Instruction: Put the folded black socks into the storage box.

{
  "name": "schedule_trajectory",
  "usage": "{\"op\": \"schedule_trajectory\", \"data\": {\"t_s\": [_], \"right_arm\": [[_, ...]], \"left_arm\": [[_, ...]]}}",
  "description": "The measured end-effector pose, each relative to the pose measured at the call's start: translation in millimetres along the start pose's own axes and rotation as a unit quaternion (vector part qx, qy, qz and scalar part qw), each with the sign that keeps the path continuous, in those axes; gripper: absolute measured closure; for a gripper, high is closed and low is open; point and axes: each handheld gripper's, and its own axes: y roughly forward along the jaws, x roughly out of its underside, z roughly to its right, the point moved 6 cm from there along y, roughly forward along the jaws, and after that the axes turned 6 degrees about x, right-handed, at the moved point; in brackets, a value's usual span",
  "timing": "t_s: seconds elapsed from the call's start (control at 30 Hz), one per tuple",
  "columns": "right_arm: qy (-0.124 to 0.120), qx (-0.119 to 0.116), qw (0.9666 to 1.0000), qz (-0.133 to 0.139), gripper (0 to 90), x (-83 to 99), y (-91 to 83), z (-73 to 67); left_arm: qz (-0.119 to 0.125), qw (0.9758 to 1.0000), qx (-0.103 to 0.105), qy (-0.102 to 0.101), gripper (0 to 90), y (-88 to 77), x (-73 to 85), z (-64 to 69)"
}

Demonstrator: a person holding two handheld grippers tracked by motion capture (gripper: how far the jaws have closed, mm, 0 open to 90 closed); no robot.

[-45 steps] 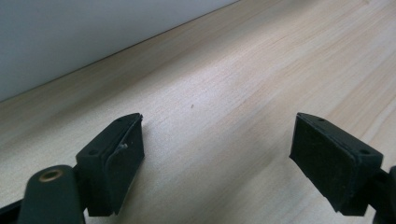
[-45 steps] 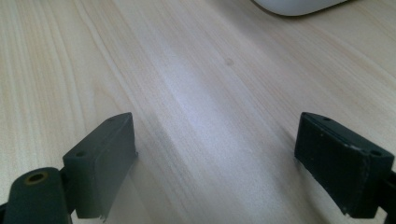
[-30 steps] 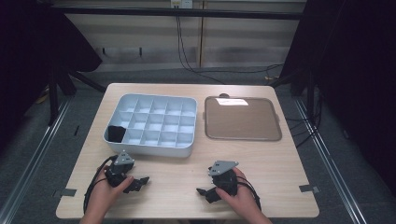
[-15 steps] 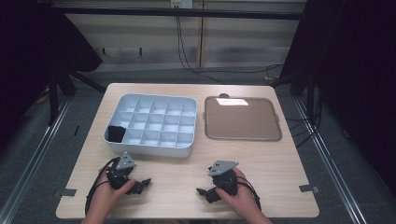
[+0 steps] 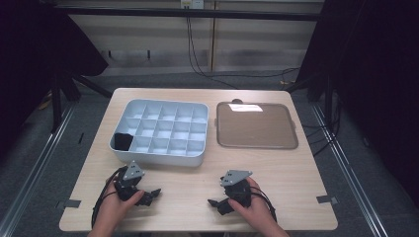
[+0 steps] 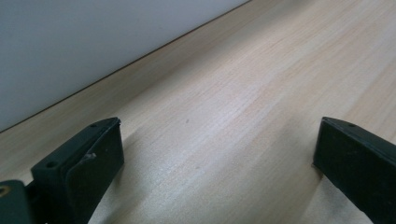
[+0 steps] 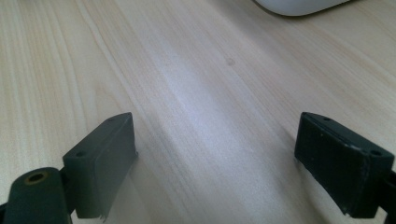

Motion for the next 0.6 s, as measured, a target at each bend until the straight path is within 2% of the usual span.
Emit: {"op": "schedule_trajectory", "data": {"t_s": [0.17,0.6], "right_arm": [[-0.002,0.001,1.0000,0.000,12.1,0.0,-0.1,0.2],[-0.004,-0.003,1.0000,0.000,12.1,0.1,-0.3,-0.6]], "left_arm": [[0.000,1.0000,-0.007,-0.003,0.0,0.3,-0.5,-0.9],[0.000,1.0000,-0.008,-0.002,0.0,0.3,-0.6,-1.2]]}}
